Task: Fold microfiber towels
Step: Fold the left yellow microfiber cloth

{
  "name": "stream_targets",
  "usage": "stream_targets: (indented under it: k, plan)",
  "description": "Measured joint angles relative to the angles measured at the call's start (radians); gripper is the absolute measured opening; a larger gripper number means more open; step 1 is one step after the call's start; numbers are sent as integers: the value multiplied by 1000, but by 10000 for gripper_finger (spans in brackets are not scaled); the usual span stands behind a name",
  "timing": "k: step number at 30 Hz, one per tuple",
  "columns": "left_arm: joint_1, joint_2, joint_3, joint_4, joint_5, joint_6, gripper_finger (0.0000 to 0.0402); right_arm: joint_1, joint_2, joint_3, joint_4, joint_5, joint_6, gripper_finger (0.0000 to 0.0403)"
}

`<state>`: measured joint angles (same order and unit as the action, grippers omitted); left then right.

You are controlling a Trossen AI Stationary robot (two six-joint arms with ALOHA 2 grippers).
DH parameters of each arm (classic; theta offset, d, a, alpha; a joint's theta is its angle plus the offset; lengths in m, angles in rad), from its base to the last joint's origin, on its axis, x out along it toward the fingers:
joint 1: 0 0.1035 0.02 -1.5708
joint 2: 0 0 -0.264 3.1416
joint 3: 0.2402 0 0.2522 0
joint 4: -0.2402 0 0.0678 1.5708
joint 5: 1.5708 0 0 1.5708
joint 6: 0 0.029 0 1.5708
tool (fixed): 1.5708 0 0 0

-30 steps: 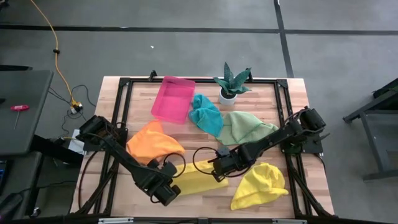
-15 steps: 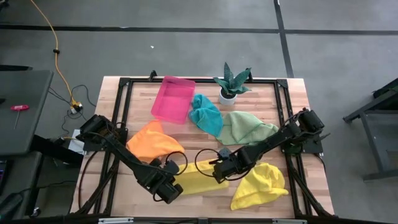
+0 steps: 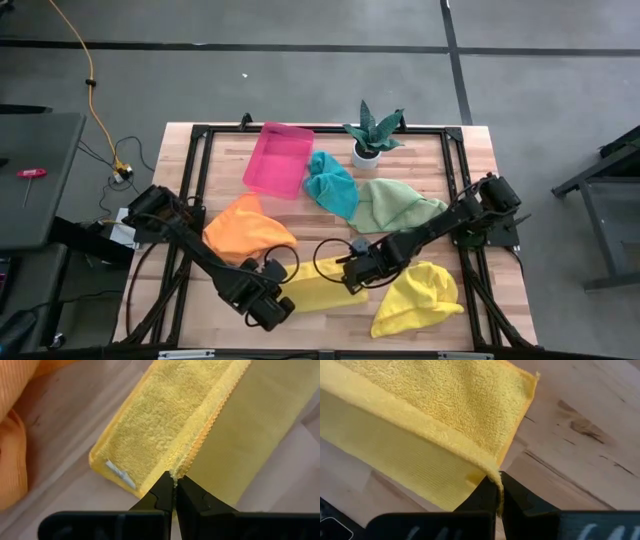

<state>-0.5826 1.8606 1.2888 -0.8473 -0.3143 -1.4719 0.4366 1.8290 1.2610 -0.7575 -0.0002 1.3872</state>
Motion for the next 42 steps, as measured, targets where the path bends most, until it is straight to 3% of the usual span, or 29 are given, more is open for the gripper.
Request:
stream_targets:
  k: [8,15,25,30,37,42]
  plan:
    - [7,0,0,1,-3,44,5,0,0,0,-4,13,12,0]
    - [6,0,0,-12,-3,54,45,0,0,0,-6,15,26,7]
    - [6,0,7,-143,16,114,122,0,-2,0,-36,38,-27,126]
    - [8,-31,8,-228,13,163,155,-11,-21,-1,-54,64,-85,162]
    - [-7,-169,8,-321,-119,169,173,-19,-100,-1,-108,83,-222,168]
    - [-93,-310,-48,-157,-265,172,173,38,-127,-1,-243,87,-269,168]
